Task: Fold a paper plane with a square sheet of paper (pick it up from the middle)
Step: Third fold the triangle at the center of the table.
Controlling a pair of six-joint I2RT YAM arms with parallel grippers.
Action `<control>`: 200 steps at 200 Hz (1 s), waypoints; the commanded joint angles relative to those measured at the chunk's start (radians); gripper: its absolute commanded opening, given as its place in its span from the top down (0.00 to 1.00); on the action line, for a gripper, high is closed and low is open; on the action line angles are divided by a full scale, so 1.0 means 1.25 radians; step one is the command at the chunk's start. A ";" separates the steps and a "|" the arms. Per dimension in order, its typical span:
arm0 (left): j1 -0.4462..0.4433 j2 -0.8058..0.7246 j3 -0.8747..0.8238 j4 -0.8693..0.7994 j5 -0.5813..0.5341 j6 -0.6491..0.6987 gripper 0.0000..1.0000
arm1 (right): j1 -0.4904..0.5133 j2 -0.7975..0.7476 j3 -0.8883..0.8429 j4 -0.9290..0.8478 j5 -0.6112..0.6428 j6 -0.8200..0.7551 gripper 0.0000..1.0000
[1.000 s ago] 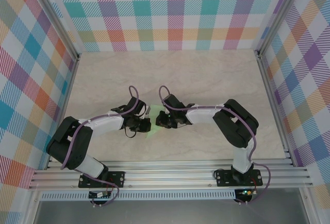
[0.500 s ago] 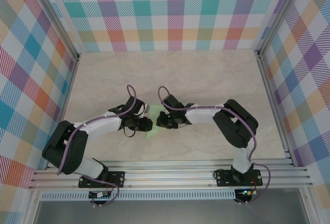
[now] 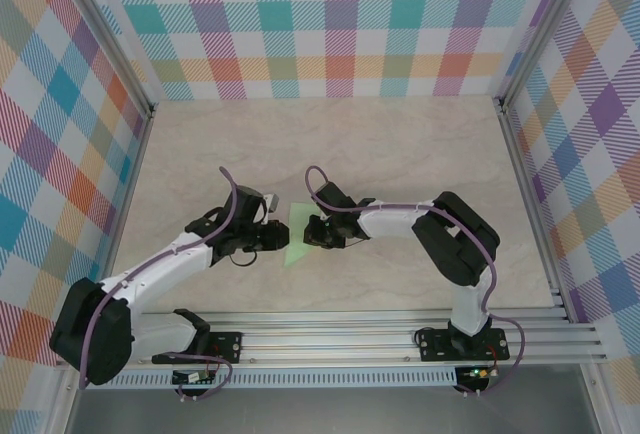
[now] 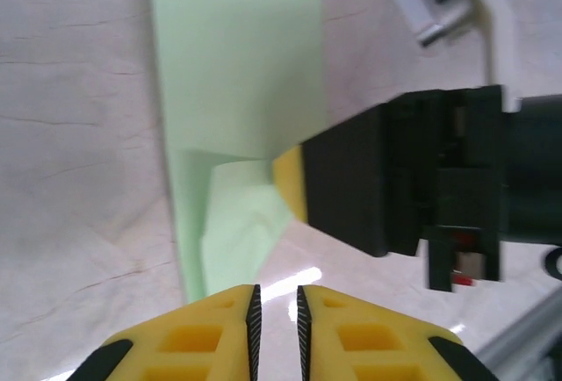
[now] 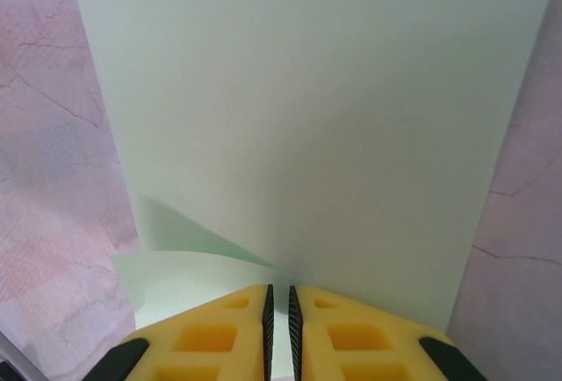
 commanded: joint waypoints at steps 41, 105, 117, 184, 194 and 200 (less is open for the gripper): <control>0.005 0.140 -0.047 0.148 0.114 -0.088 0.83 | -0.001 0.042 0.016 -0.006 -0.014 -0.010 0.84; 0.005 0.221 -0.060 0.186 0.097 -0.093 0.82 | -0.002 0.048 0.018 -0.016 -0.015 -0.016 0.84; 0.005 0.230 -0.065 0.176 0.085 -0.094 0.83 | -0.002 0.049 0.019 -0.017 -0.016 -0.017 0.84; 0.005 0.216 -0.124 0.147 0.028 -0.109 0.82 | -0.010 0.050 0.025 -0.030 -0.014 -0.025 0.84; 0.005 0.211 -0.129 0.138 0.027 -0.113 0.82 | -0.010 0.050 0.026 -0.032 -0.013 -0.025 0.84; 0.005 0.207 -0.132 0.131 0.027 -0.115 0.82 | -0.010 0.051 0.026 -0.033 -0.012 -0.026 0.84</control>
